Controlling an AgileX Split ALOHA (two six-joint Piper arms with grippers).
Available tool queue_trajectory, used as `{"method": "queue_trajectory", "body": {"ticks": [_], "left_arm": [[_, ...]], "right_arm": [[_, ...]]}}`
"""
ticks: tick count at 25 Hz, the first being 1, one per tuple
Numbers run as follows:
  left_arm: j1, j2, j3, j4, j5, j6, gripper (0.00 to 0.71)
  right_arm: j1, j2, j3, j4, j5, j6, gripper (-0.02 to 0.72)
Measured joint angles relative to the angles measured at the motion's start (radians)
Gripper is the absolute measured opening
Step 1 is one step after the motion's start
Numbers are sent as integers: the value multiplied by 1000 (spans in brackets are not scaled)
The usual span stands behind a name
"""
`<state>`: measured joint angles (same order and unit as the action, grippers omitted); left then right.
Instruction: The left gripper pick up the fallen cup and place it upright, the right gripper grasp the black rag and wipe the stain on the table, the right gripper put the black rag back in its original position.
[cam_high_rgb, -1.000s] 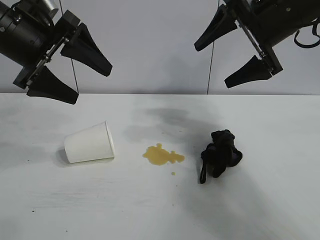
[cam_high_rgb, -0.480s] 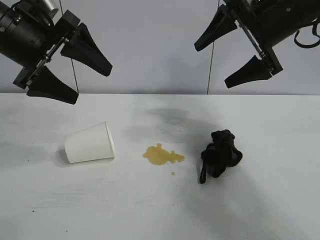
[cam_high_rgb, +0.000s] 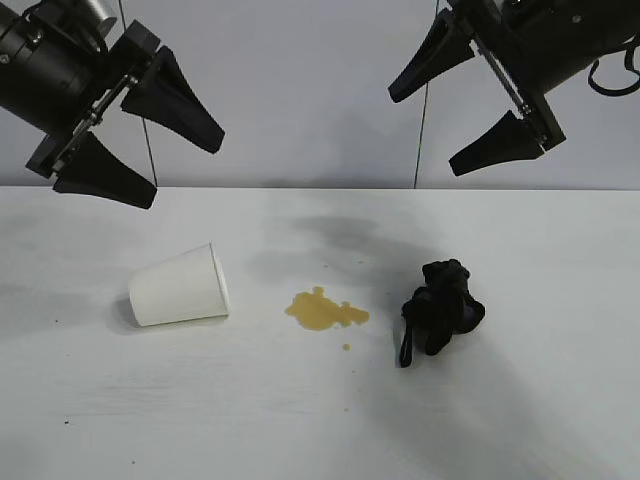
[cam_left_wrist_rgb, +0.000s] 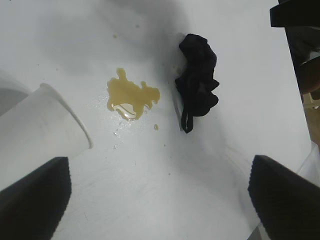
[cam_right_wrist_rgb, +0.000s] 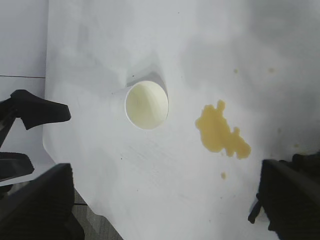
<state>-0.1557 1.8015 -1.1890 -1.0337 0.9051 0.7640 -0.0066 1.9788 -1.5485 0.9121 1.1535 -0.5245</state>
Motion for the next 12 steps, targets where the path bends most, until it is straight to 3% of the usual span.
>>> {"method": "queue_trajectory", "body": {"ticks": [7, 12], "left_arm": [[0, 0, 0, 1, -46, 27, 693], [-1, 0, 0, 76, -27, 352, 693]], "right_arm": [[0, 0, 0, 0, 0, 0, 696], [0, 0, 0, 0, -1, 0, 696]]}}
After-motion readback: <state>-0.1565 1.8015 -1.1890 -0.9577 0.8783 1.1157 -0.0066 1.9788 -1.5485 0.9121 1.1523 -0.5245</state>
